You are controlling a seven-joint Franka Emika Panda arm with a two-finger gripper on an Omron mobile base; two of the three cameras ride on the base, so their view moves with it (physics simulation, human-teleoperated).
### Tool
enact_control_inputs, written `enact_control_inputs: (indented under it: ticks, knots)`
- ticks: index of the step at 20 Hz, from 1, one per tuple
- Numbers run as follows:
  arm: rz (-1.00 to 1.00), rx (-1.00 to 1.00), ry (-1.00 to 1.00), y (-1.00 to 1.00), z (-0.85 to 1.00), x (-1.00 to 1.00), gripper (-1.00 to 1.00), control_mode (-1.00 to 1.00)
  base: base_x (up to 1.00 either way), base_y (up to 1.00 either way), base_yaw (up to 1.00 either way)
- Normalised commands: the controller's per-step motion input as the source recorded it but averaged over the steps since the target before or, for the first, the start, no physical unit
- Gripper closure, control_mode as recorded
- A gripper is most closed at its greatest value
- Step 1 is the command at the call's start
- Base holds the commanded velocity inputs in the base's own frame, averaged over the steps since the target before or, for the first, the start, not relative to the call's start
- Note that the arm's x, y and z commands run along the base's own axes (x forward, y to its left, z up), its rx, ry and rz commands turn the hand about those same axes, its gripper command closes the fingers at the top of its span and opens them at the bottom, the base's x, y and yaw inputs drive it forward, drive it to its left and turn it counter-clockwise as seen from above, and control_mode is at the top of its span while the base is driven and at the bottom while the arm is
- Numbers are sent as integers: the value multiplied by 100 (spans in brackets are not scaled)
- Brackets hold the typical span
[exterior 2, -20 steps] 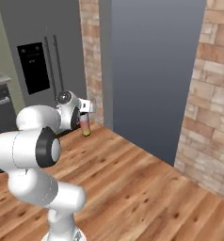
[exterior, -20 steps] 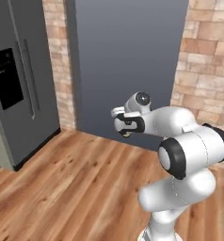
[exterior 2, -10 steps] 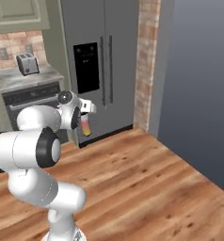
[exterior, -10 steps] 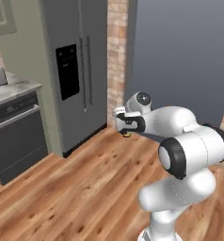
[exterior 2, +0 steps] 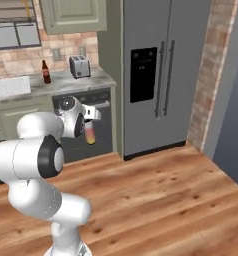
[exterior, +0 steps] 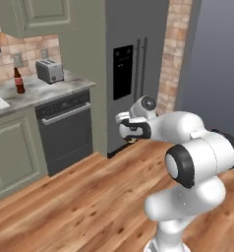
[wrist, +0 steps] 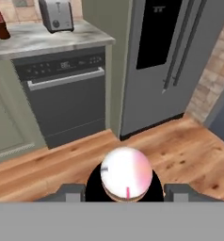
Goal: Place the large bottle from the dining counter next to the other large bottle outside the sink, and place the small bottle from the dining counter next to the other small bottle inside the sink.
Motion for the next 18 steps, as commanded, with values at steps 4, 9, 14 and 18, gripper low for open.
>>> enact_control_inputs:
  ticks: [4,9,14,18]
  knots:
    - [0,0,0,0,0,0,100,100,16,63,30]
    - [0,0,0,0,0,0,100,100,25,58,25]
    - [0,0,0,0,0,0,100,100,38,49,19]
    - [0,0,0,0,0,0,100,100,46,44,14]
